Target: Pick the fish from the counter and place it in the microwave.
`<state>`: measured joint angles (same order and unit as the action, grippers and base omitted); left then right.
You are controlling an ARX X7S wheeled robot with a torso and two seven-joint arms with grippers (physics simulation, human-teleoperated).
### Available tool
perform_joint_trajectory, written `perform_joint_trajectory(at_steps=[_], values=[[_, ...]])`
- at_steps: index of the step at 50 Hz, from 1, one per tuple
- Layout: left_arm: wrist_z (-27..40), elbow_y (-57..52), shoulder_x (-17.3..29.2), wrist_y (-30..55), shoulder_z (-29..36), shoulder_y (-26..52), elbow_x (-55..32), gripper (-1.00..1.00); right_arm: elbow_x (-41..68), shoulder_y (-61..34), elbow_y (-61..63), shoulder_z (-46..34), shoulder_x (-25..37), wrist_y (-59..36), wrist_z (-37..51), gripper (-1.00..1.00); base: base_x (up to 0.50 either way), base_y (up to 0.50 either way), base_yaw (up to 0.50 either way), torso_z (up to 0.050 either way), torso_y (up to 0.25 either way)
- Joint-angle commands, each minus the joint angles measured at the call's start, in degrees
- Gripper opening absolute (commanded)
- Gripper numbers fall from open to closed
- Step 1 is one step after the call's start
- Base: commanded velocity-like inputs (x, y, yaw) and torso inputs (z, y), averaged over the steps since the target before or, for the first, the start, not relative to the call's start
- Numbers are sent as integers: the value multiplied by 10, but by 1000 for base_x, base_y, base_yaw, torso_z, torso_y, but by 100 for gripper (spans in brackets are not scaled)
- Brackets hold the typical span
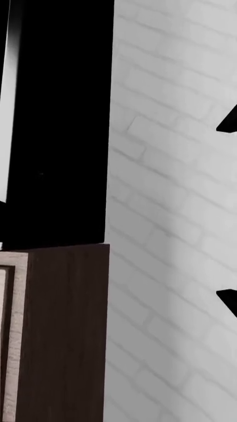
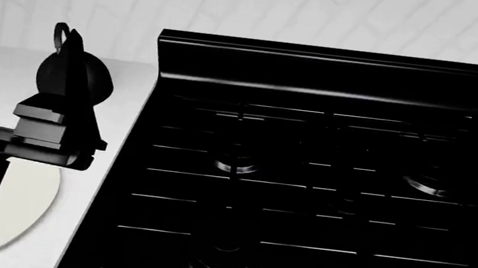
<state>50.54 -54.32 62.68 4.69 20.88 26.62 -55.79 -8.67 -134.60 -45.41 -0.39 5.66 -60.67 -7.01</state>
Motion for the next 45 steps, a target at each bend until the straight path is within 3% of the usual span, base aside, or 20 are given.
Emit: perform_joint_trajectory(at_steps=[1,20,45], values=[[0,7,-2,0,5,-9,9,100,36,-4,-66,0,13,53,37,-100,0,0,0,0,0],[-3,13,-1,-7,4,-21,15,100,22,-4,-111,-5,1,61,3,-100,0,0,0,1,1],[-12,27,-9,-13,12,-33,27,100,45,-4,-208,-3,-2,141,18,-100,0,0,0,0,1]])
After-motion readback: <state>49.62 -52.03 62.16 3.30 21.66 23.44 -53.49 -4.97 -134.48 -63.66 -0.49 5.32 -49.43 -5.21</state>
